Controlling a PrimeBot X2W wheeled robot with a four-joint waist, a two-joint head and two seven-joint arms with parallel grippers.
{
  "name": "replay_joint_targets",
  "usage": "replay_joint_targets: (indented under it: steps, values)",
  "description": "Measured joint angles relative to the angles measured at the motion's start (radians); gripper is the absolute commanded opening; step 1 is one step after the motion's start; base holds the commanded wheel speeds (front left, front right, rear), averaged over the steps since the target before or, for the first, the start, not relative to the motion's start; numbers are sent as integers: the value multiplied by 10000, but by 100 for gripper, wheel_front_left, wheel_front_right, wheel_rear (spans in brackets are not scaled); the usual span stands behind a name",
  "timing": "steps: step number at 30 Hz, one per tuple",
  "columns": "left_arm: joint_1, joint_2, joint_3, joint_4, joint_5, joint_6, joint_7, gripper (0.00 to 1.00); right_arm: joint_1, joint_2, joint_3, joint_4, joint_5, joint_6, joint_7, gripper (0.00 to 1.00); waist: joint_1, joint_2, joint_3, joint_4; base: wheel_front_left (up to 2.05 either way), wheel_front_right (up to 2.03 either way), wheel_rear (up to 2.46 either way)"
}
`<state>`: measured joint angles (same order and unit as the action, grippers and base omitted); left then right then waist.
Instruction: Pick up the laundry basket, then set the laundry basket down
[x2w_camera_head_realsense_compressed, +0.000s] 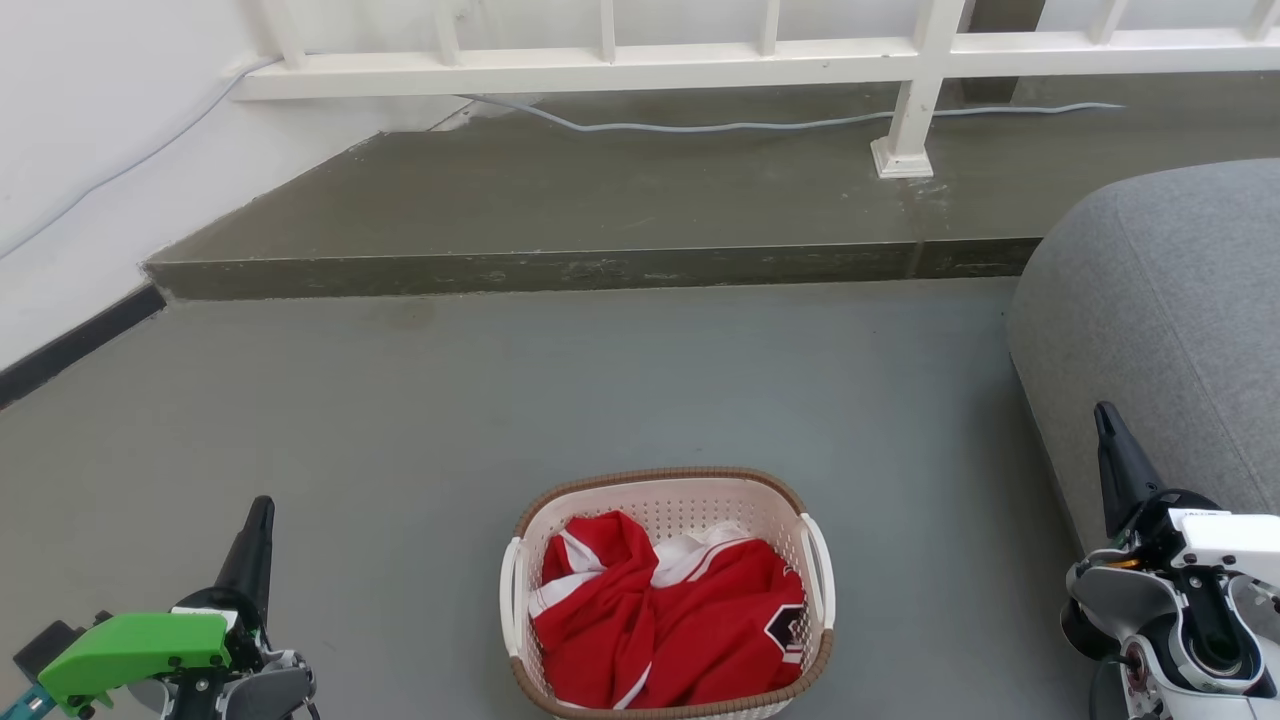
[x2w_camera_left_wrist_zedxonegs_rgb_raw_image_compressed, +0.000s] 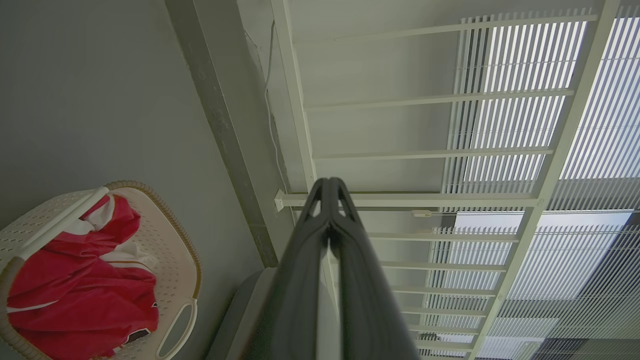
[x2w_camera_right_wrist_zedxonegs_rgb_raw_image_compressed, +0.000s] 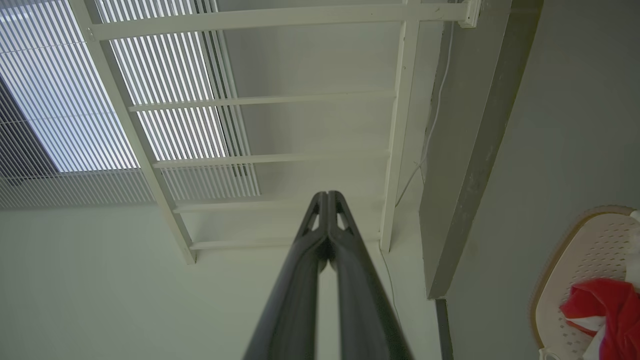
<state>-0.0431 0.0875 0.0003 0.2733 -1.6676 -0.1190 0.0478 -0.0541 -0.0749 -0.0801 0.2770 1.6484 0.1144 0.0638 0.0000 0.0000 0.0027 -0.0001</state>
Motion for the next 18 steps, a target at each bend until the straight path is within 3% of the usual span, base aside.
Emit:
replay_joint_targets:
  steps: [18]
  values:
    - [-35, -12, 12, 35, 0, -8, 40, 0, -2, 10, -12, 36, 0, 0, 2, 0, 0, 0, -1, 0, 0, 0, 0]
